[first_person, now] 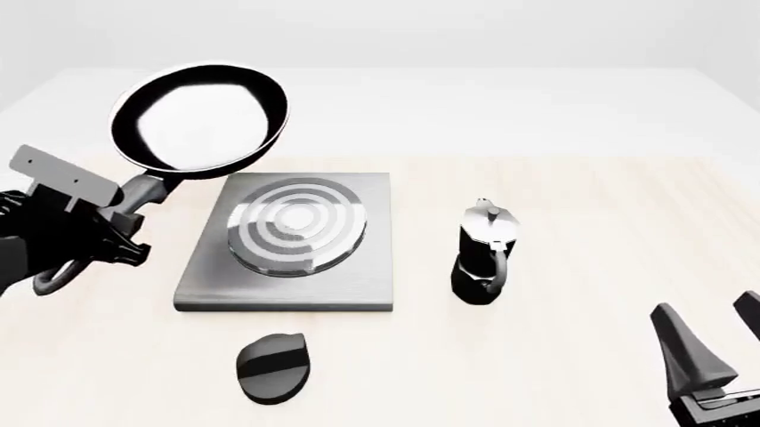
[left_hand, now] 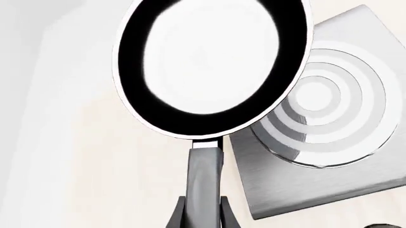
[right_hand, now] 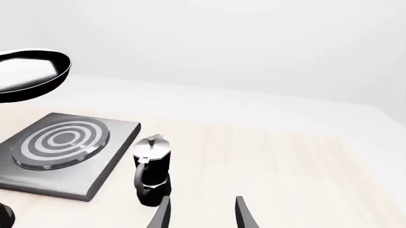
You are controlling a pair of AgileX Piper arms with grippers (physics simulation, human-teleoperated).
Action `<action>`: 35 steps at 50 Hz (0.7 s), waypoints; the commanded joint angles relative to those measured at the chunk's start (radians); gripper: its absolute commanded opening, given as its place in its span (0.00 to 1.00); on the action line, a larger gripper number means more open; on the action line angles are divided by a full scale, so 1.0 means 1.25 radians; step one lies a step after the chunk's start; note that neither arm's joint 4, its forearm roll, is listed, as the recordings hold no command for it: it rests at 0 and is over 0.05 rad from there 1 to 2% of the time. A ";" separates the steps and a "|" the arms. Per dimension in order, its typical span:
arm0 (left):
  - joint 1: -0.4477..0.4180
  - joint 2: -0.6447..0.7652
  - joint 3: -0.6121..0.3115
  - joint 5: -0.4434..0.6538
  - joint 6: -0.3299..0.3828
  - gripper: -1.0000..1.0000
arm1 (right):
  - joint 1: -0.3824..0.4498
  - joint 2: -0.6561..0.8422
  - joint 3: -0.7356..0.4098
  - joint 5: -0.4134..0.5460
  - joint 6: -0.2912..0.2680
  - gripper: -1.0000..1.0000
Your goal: Turn on the stove and put the frying pan on it.
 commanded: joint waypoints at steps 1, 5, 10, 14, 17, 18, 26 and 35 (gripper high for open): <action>-0.063 -0.032 0.012 -0.004 0.002 0.00 | -0.003 -0.007 -0.001 0.004 0.005 1.00; -0.084 -0.038 0.036 -0.012 0.007 0.00 | -0.003 -0.007 -0.001 0.005 0.006 1.00; -0.109 -0.054 0.051 -0.003 0.004 0.00 | -0.002 -0.007 -0.006 0.008 0.004 1.00; -0.123 -0.067 0.054 0.005 0.003 0.00 | -0.001 -0.007 -0.007 0.008 0.004 1.00; -0.133 -0.070 0.061 0.004 0.005 0.00 | 0.000 -0.007 -0.004 0.007 0.004 1.00; -0.136 -0.070 0.064 0.003 0.006 0.00 | -0.001 -0.007 -0.004 0.007 0.005 1.00; -0.150 -0.066 0.075 -0.005 0.002 0.00 | -0.002 -0.007 -0.006 0.009 0.004 1.00; -0.170 -0.060 0.101 -0.022 0.004 0.00 | -0.002 -0.006 -0.004 0.007 0.003 1.00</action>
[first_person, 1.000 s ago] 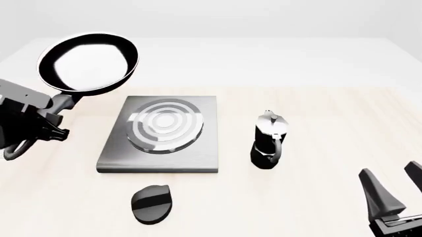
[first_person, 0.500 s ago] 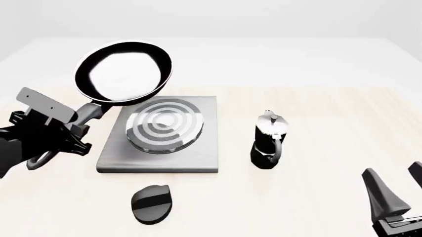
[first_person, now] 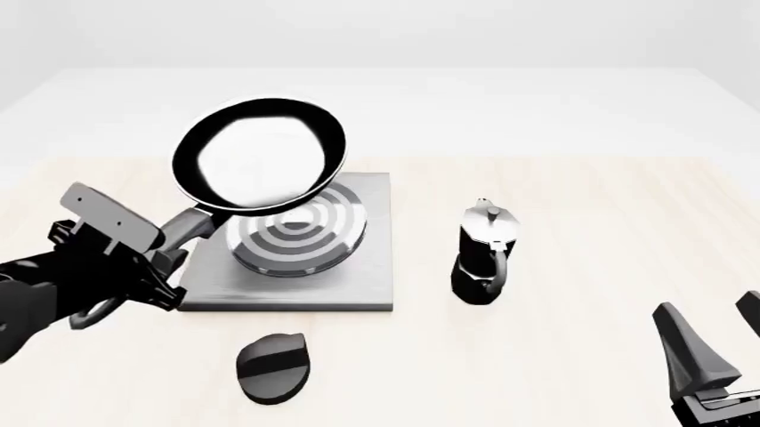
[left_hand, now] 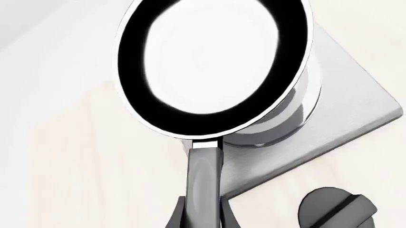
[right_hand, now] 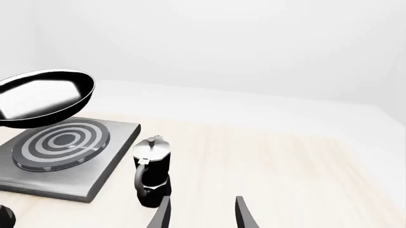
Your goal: Turn on the stove and put the frying pan on it.
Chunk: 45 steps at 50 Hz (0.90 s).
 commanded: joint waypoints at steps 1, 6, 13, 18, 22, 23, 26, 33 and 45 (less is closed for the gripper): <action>-0.028 -0.006 0.012 -0.022 0.018 0.00 | -0.001 0.000 0.001 -0.001 -0.001 1.00; -0.033 0.004 0.020 -0.032 0.012 0.00 | -0.001 0.000 0.004 -0.004 0.001 1.00; -0.035 0.021 0.035 -0.056 0.018 0.00 | -0.004 -0.001 0.005 -0.004 0.002 1.00; -0.035 0.034 0.050 -0.074 0.021 0.00 | -0.004 -0.001 0.004 -0.001 0.002 1.00; -0.036 0.037 0.057 -0.079 0.022 0.00 | -0.005 -0.002 0.004 -0.003 0.002 1.00; -0.035 0.039 0.058 -0.081 0.022 0.00 | -0.005 -0.002 0.004 -0.002 0.002 1.00; -0.032 0.047 0.064 -0.092 0.025 0.00 | -0.005 -0.002 0.005 -0.003 0.003 1.00; -0.033 0.062 0.077 -0.112 0.024 0.00 | -0.005 -0.001 0.003 -0.002 0.003 1.00; -0.039 0.085 0.090 -0.136 0.024 0.00 | -0.006 -0.001 0.006 -0.004 0.004 1.00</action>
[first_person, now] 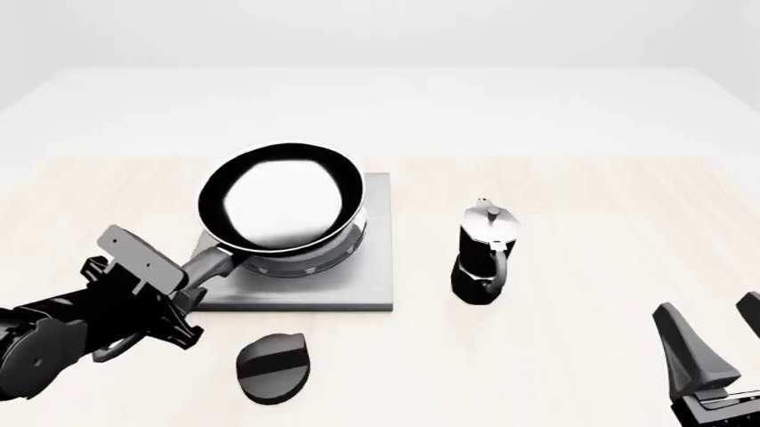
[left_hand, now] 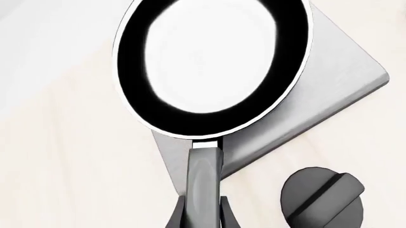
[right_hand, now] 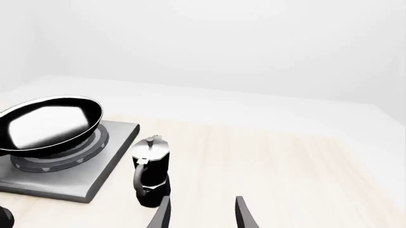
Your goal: Turn on the stove and put the frying pan on it.
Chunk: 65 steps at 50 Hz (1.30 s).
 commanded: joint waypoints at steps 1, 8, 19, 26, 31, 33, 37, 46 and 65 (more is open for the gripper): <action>-0.005 0.010 -0.005 -0.028 0.011 0.00 | -0.001 0.000 0.002 -0.002 0.000 1.00; -0.004 0.019 -0.001 -0.038 0.012 0.00 | 0.000 0.000 0.003 -0.004 0.000 1.00; -0.003 0.054 0.009 -0.069 0.015 0.00 | -0.001 0.000 0.002 -0.002 0.004 1.00; -0.007 0.062 0.012 -0.076 0.018 0.00 | -0.002 0.000 0.000 -0.001 0.003 1.00; -0.006 0.062 0.011 -0.075 0.019 0.00 | -0.003 0.000 0.002 -0.001 0.004 1.00; -0.005 0.062 0.012 -0.076 0.020 0.00 | -0.003 0.000 0.000 -0.001 0.004 1.00; -0.006 0.061 0.011 -0.075 0.019 0.00 | -0.003 0.000 -0.001 0.000 0.003 1.00; -0.007 0.066 0.007 -0.077 0.012 0.00 | -0.003 0.000 -0.002 0.001 0.003 1.00; -0.007 0.049 -0.004 -0.059 0.009 1.00 | -0.005 -0.001 -0.003 0.000 0.005 1.00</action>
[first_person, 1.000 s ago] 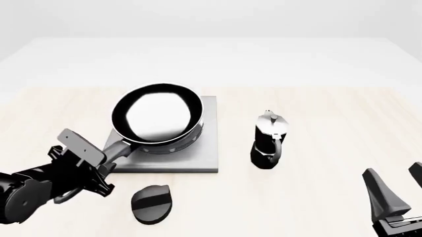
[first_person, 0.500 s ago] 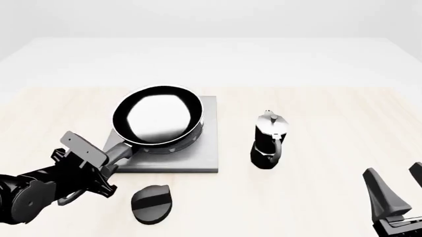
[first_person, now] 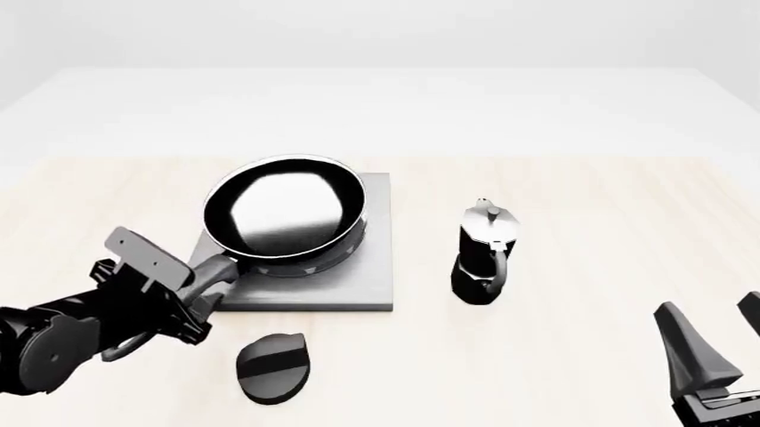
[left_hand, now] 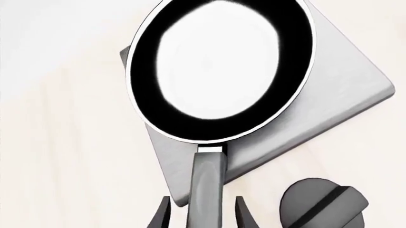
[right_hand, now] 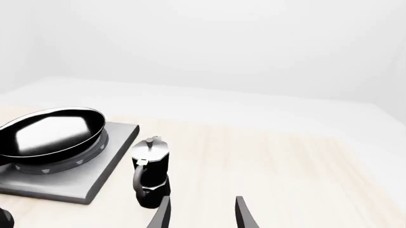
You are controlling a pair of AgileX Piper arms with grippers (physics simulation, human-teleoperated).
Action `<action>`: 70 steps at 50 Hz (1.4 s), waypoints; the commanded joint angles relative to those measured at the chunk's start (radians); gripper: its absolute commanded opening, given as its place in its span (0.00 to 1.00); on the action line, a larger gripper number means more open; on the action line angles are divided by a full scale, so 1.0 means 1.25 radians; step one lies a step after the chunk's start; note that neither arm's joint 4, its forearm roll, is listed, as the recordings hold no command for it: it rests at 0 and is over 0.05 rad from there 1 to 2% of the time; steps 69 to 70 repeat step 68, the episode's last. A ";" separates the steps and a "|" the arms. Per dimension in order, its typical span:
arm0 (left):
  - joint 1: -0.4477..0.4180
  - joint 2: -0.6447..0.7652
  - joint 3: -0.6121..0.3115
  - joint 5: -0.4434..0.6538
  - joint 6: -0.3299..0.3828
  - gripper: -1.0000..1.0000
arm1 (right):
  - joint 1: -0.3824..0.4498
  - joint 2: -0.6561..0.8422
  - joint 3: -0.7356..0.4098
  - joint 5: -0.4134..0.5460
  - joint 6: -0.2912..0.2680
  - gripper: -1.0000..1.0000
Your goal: Turn on the stove and put the frying pan on it.
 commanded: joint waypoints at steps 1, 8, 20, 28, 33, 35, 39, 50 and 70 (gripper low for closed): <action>-0.002 -0.008 -0.009 0.008 -0.002 1.00 | -0.002 0.000 -0.002 0.001 0.000 1.00; -0.010 -0.067 -0.031 0.061 -0.010 1.00 | -0.003 -0.001 -0.007 0.004 0.001 1.00; -0.040 -0.203 -0.092 0.198 -0.032 1.00 | -0.002 -0.001 -0.022 0.011 0.001 1.00; -0.058 -0.280 -0.140 0.279 -0.044 1.00 | -0.002 -0.001 -0.029 0.011 0.001 1.00; -0.062 -0.296 -0.152 0.297 -0.050 1.00 | -0.001 -0.001 -0.032 0.012 0.002 1.00; -0.068 -0.328 -0.172 0.329 -0.059 1.00 | 0.000 -0.001 -0.040 0.018 0.003 1.00; -0.073 -0.372 -0.194 0.365 -0.080 1.00 | 0.001 -0.001 -0.050 0.023 0.004 1.00; -0.099 -0.501 -0.199 0.436 -0.137 1.00 | 0.007 -0.001 -0.062 0.025 0.007 1.00; -0.110 -0.731 -0.171 0.561 -0.211 1.00 | 0.019 -0.001 -0.135 0.062 0.002 1.00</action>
